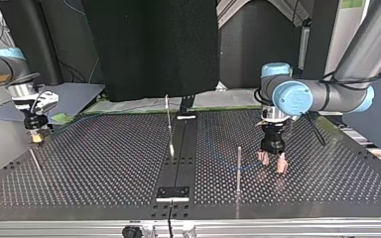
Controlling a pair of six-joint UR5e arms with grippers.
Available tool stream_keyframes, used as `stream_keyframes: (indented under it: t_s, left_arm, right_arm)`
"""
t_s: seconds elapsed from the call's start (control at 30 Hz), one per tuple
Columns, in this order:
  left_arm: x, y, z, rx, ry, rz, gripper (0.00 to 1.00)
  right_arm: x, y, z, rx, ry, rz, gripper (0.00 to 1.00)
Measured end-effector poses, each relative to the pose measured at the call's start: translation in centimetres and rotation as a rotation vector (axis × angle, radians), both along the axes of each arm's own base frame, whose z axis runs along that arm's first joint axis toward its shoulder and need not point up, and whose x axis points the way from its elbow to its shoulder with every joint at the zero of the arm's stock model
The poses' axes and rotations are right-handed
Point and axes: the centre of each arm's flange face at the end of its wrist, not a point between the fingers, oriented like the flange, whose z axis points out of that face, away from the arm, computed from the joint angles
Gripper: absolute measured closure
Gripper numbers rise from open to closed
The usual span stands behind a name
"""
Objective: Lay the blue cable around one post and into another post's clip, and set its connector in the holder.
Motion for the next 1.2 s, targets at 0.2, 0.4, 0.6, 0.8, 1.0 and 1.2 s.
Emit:
stream_keyframes:
  t_s: [0.2,0.4,0.6,0.8,1.0,1.2]
  left_arm:
    - [0.0,0.0,0.0,0.0,0.001,0.001,0.0]
    - [0.0,0.1,0.0,0.0,0.001,0.002,0.0]
    - [0.0,0.2,0.0,0.0,0.001,0.003,0.0]
    - [0.0,0.2,0.0,0.0,0.001,0.004,0.0]
    - [0.1,0.3,0.0,0.0,0.0,0.004,0.0]
    - [0.1,0.3,0.0,0.0,0.0,0.003,0.0]
  right_arm:
    - [0.0,-0.3,0.4,-0.017,0.01,0.0,1.0]
    - [-0.2,-0.5,0.5,-0.028,0.014,-0.005,1.0]
    - [-0.3,-0.6,0.7,-0.037,0.017,-0.009,1.0]
    - [-0.5,-0.8,0.9,-0.044,0.013,-0.021,1.0]
    - [-0.8,-1.0,1.0,-0.044,0.012,-0.039,1.0]
    - [-1.2,-1.1,0.8,-0.038,0.004,-0.056,1.0]
